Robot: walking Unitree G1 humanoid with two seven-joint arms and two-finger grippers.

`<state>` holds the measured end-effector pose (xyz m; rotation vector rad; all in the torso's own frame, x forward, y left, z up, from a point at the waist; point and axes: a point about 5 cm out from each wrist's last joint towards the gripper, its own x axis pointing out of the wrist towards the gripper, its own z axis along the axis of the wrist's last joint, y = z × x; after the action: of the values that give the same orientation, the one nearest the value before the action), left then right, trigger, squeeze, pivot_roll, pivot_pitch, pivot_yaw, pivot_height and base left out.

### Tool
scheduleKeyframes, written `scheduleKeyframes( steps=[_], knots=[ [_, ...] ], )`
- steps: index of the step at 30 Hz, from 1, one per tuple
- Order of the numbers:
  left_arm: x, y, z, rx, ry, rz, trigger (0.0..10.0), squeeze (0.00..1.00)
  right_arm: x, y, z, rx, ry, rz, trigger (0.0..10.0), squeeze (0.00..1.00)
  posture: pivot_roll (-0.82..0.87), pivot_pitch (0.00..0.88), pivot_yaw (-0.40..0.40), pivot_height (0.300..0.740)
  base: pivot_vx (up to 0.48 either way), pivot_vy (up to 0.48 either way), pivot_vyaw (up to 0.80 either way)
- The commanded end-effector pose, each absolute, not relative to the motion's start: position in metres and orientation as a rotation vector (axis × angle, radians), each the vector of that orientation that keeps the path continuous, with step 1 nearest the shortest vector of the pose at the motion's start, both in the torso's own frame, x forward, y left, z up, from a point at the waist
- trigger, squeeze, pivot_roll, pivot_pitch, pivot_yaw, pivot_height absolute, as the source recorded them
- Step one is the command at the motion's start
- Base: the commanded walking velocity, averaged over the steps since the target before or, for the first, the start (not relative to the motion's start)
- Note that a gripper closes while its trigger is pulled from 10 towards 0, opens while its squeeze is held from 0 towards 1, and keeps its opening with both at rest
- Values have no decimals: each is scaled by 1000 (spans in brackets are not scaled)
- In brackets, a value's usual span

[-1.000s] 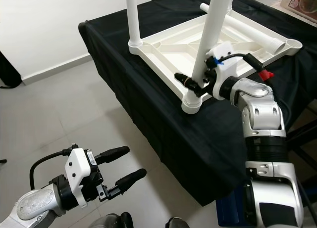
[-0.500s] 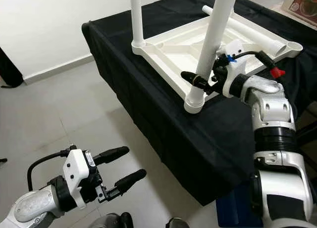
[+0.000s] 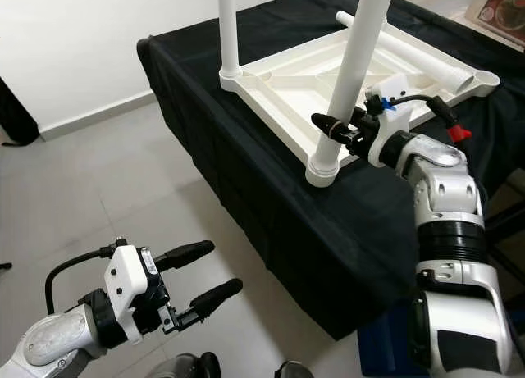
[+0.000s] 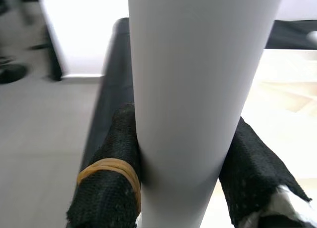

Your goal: Building children table

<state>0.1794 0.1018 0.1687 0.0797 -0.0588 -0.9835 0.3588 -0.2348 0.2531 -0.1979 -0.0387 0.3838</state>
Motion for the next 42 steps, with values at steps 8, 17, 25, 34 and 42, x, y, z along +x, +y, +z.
scheduleKeyframes(
  steps=[8, 17, 25, 34, 42],
  knots=[
    [177, 101, 164, 77, -28, -984, 10000, 0, 340, -220, 224, -60, 53, -188, 0, 0, 1, 192, -10, 740, 0, 0, 0],
    [179, 100, 164, 78, -33, -990, 10000, 0, 341, -207, 230, -26, 53, -168, 0, 0, -7, 186, -13, 740, 0, 0, 0],
    [180, 100, 164, 81, -36, -990, 10000, 0, 342, -203, 247, -49, 15, -38, 10000, 1000, -2, 177, -18, 740, 0, 0, 0],
    [179, 100, 163, 82, -33, -985, 10000, 0, 349, -215, 271, -202, -28, 237, 10000, 1000, 2, 178, -23, 740, 0, 0, 0],
    [180, 100, 163, 86, -35, -986, 10000, 0, 343, -226, 275, -203, -3, 525, 10000, 231, 9, 174, -22, 740, 0, 0, 0]
  ],
)
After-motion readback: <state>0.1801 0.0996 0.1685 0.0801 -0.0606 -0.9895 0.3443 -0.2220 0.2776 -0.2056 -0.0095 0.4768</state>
